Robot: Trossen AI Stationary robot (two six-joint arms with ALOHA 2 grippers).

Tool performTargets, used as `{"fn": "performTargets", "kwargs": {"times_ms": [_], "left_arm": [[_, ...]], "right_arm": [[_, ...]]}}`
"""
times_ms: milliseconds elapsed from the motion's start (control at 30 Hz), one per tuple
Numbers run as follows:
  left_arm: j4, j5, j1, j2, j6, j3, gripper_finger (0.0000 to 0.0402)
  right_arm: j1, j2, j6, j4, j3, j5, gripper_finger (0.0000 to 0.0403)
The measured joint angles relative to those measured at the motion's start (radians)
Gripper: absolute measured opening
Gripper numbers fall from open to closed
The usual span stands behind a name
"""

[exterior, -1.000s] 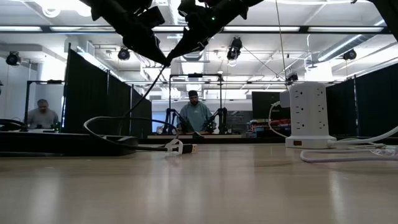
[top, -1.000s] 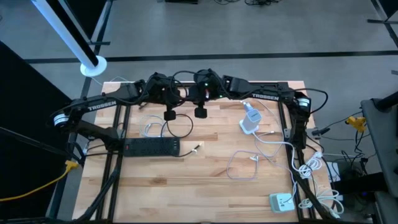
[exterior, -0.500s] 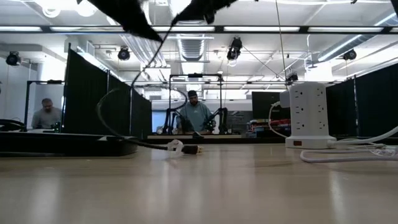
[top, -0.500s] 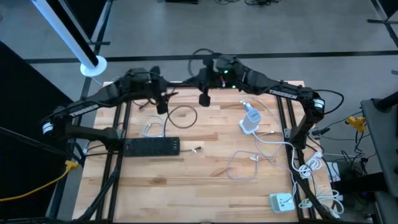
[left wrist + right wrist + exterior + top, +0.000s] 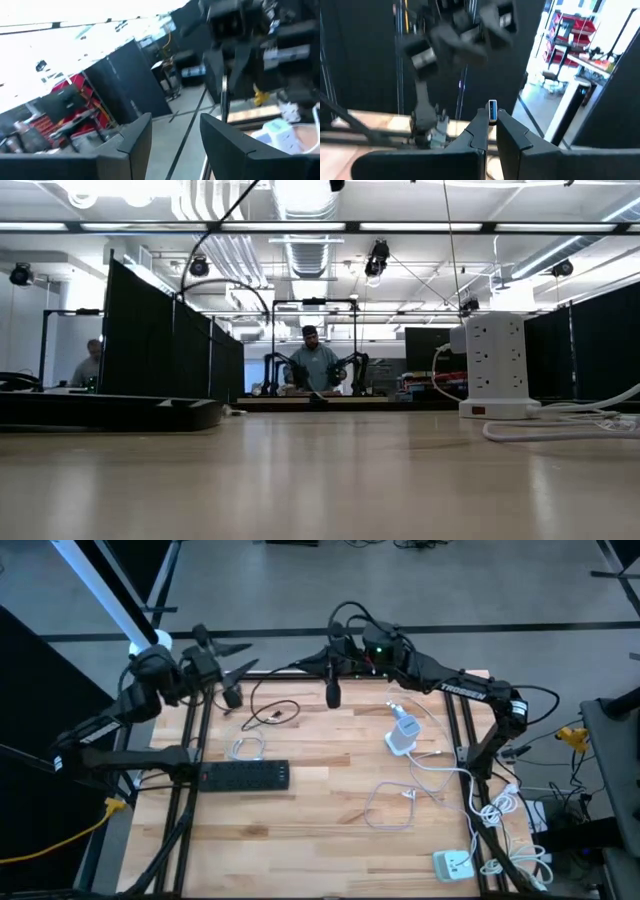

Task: Insert USB
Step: Insert the bottom black charger cable into the black outlet extension

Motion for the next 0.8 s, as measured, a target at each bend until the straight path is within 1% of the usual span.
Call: {"fn": "performTargets", "kwargs": {"times_ms": [100,200,267,333,467,533,633,700,800], "left_arm": [[-0.06,-0.057,0.002,0.009,0.001,-0.001,0.0137],[-0.104,-0.159,0.011,0.034,0.025,-0.002,0.0123],[-0.11,-0.196,0.024,0.06,0.056,-0.011,0.0113],[-0.095,-0.168,0.029,0.098,0.051,-0.012,0.0103],[-0.058,-0.001,0.028,0.18,-0.001,-0.012,0.0088],[-0.05,0.064,0.024,0.218,-0.034,-0.012,0.0082],[-0.057,0.077,0.022,0.237,-0.057,-0.013,0.0073],[-0.061,0.074,0.025,0.219,-0.055,-0.013,0.0067],[-0.064,0.035,0.026,0.163,-0.03,-0.013,0.0065]], "right_arm": [[0.002,-0.001,0.021,0.045,0.0,-0.037,0.0006],[0.005,-0.001,0.05,0.091,0.0,-0.051,0.0001],[0.008,-0.001,0.068,0.139,0.0,-0.072,0.0008],[0.009,-0.001,0.099,0.192,0.0,-0.095,0.0008],[0.013,-0.002,0.12,0.193,0.0,-0.101,0.0006],[0.015,-0.002,0.136,0.173,0.0,-0.099,0.0004],[0.015,-0.004,0.137,0.06,0.001,-0.088,0.0003],[0.015,-0.009,0.12,-0.1,0.001,-0.039,0.0002],[0.02,0.002,0.095,-0.335,0.0,0.042,0.0001]]}}
